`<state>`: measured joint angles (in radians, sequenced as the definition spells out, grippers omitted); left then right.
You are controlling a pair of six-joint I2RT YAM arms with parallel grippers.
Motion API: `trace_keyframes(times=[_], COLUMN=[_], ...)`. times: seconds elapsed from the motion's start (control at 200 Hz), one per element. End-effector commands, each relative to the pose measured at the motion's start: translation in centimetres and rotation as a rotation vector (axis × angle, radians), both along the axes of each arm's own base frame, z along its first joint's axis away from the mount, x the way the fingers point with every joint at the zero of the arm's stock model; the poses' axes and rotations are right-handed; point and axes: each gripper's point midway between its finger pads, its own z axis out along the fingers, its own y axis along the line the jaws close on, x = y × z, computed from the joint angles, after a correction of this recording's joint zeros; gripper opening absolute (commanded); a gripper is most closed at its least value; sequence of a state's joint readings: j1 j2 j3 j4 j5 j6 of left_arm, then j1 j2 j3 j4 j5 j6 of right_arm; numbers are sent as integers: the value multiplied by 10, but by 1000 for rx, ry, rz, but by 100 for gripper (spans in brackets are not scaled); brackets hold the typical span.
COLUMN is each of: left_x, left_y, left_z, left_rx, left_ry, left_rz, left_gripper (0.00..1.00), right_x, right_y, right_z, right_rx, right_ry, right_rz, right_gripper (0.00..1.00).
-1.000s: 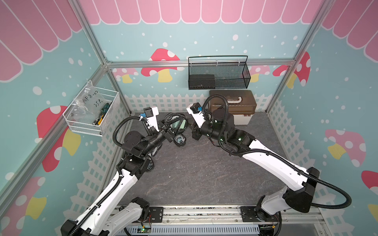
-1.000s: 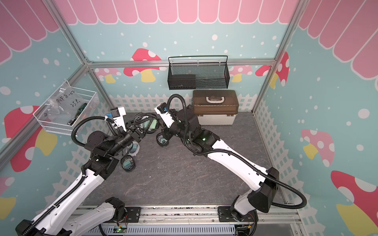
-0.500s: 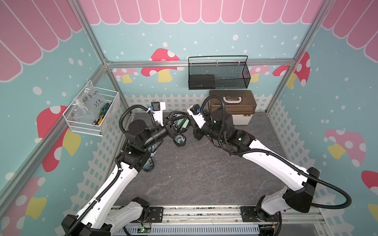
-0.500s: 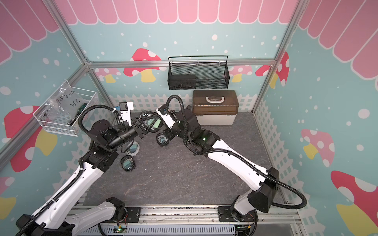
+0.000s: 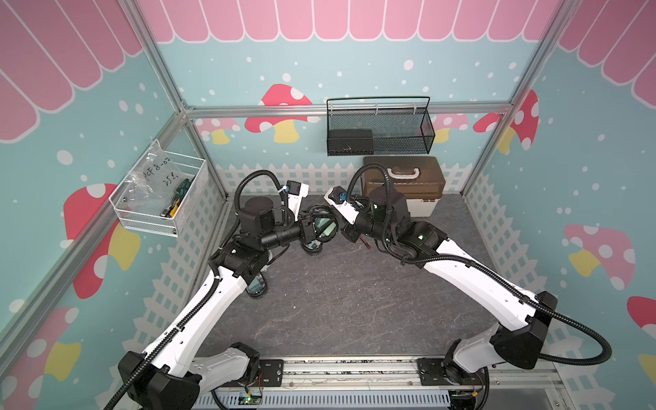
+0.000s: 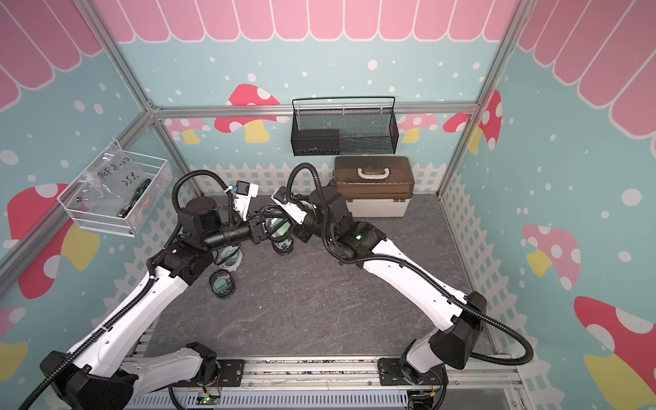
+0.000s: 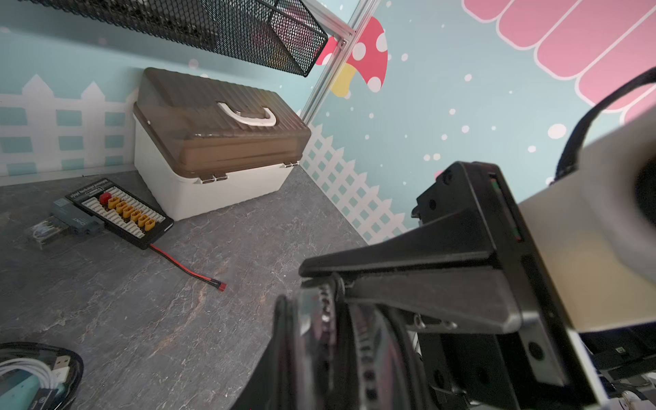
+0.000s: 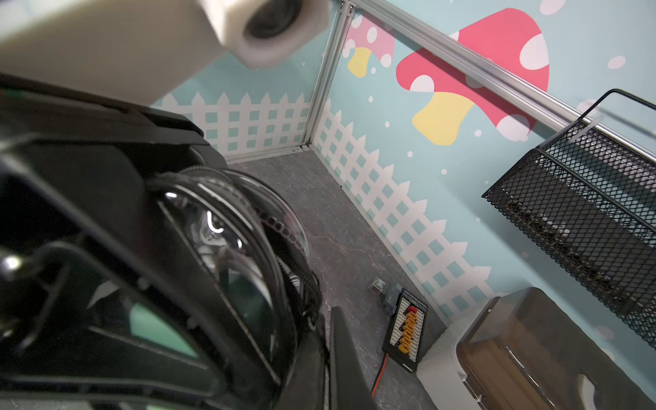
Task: Pack away charging kits
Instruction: Zip the zipper on the storage bag.
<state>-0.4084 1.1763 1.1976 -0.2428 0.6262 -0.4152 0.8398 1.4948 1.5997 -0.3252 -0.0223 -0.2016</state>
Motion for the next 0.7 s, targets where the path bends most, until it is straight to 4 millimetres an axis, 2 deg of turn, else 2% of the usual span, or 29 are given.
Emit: trace_keyframes(times=[0.0, 0.17, 0.28, 0.32, 0.375, 0.485, 0.655, 0.695], left_x=[-9, -19, -24, -23, -18, -16, -19, -21], left_y=[-13, -34, -40, -40, -40, -38, -37, -37], left_z=[-34, -48, -42, -37, -26, 11, 61, 70], left_rx=[69, 102, 92, 81, 48, -69, -212, -251], left_ry=[113, 123, 100, 80, 46, -70, -224, -258], left_rz=[-100, -188, -225, -229, -217, -216, -218, -224], left_gripper=[0, 0, 7, 15, 32, 55, 82, 84], right_x=[-6, 4, 0, -2, -6, -15, -33, -34], right_y=[2, -6, -4, -6, -9, -20, -27, -30], right_z=[64, 86, 91, 92, 94, 103, 114, 116], right_rx=[112, 171, 216, 248, 308, 456, 635, 673], right_ry=[-155, -161, -135, -121, -106, -78, -49, -47], right_rz=[53, 25, 42, 40, 36, 25, 76, 77], right_gripper=[0, 0, 0, 0, 0, 0, 0, 0])
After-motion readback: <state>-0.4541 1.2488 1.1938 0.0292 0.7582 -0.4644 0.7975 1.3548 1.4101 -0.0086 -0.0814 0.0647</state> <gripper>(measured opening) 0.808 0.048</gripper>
